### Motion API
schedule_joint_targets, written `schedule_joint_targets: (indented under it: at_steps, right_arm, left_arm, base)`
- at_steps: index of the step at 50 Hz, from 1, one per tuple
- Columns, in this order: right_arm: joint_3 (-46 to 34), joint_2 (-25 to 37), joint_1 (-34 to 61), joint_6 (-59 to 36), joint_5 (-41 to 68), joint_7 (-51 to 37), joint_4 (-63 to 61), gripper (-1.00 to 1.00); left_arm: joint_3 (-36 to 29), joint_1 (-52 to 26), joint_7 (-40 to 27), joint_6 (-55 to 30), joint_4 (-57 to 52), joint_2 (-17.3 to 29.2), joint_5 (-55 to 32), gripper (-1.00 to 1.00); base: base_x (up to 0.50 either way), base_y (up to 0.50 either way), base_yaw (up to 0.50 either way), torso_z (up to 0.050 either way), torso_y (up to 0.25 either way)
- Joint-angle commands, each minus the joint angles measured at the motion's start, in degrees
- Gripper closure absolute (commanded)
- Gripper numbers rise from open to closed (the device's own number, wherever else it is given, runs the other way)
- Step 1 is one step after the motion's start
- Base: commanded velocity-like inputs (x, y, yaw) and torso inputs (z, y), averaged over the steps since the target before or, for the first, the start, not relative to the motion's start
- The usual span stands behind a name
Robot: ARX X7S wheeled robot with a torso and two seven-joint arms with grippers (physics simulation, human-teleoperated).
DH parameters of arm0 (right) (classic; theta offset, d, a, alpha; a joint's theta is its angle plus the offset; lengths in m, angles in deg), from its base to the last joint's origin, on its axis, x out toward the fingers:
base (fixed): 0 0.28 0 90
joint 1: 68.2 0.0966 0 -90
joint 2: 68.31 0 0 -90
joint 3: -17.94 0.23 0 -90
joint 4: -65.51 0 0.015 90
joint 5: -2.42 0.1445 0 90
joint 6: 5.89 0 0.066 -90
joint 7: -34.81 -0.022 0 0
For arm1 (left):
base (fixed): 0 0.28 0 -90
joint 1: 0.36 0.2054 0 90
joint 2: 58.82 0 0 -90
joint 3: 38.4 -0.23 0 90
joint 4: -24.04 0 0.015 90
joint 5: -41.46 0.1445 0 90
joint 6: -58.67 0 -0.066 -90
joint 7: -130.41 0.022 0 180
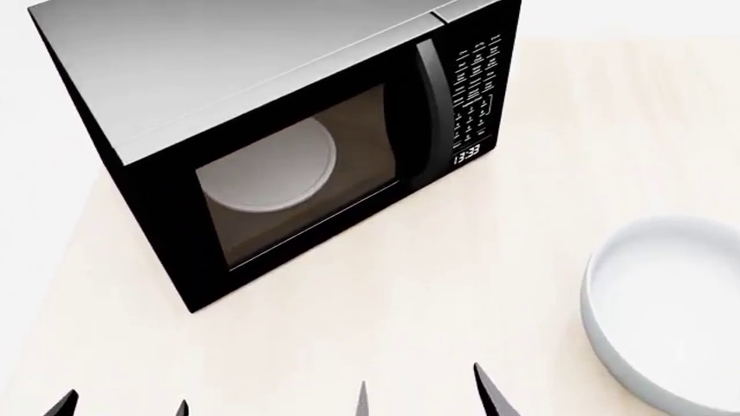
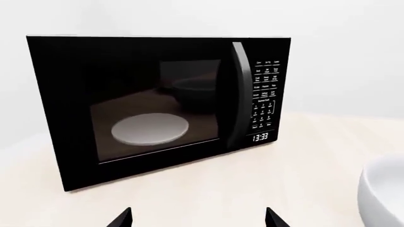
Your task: Open the microwave.
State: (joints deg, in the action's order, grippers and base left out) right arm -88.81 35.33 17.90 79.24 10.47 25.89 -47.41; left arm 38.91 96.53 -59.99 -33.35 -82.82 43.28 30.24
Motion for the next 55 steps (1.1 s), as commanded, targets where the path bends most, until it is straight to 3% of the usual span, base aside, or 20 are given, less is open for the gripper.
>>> schedule_joint_targets:
  at_steps: [1, 15, 55]
  right_arm:
    - [-0.47, 1.47, 5.46, -10.43, 0.46, -0.2, -5.44, -1.0]
    - [0.23, 3.12, 14.2, -21.16, 3.62, 1.86, -7.14, -1.0]
    - [0.0, 3.8, 34.23, -35.92, 5.71, 3.74, 3.63, -1.0]
  left_arm:
    - [-0.48, -0.14, -0.61, -0.05, -0.17, 0.61, -0.95, -1.0]
    - [-0.78, -0.31, -1.41, 0.16, -0.25, 1.13, -1.98, -1.0]
    - [-2.34, -0.68, -2.83, 0.83, 0.02, 2.43, -2.58, -1.0]
  base:
    - [0.0, 0.0, 0.0, 0.0, 0.0]
    - [0.0, 0.0, 0.0, 0.0, 0.0]
    - [0.0, 0.0, 0.0, 0.0, 0.0]
